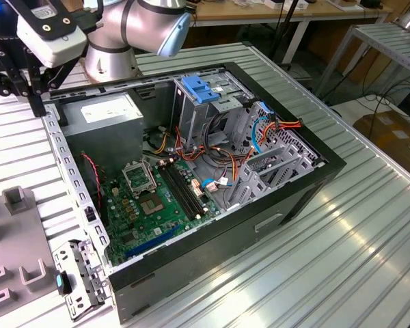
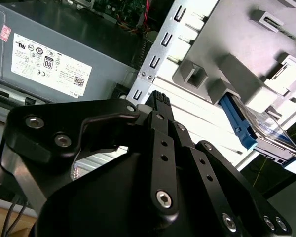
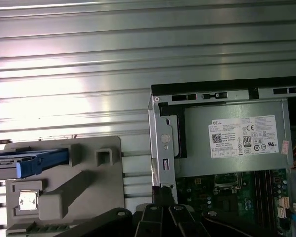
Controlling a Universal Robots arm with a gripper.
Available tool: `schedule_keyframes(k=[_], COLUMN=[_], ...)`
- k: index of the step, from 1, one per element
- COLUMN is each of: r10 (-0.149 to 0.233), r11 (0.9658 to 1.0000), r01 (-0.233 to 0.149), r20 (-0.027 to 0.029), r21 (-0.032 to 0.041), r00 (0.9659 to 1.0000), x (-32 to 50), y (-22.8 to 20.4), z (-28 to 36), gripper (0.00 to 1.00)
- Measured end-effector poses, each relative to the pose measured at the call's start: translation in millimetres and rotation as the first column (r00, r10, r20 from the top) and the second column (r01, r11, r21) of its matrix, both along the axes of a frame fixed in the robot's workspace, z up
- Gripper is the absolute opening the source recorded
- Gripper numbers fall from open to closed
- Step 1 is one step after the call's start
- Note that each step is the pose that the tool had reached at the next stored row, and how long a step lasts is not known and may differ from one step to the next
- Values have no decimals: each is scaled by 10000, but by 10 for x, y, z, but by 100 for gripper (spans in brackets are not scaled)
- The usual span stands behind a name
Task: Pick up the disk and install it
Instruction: 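Reach for the disk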
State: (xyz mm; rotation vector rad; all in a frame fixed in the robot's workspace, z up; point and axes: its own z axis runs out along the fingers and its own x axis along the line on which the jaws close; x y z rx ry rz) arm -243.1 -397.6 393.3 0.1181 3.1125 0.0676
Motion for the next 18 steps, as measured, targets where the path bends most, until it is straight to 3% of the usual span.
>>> schedule_keyframes(k=[8, 12, 18], r10=[1, 0, 2], r11=[10000, 10000, 10000], r01=[-1, 0, -2], r20=[0, 0, 1], r21=[0, 0, 1], r00=[10000, 10000, 10000], x=[-194, -330, -470], y=[79, 96, 106], z=[0, 0, -1], gripper=[11, 11, 11])
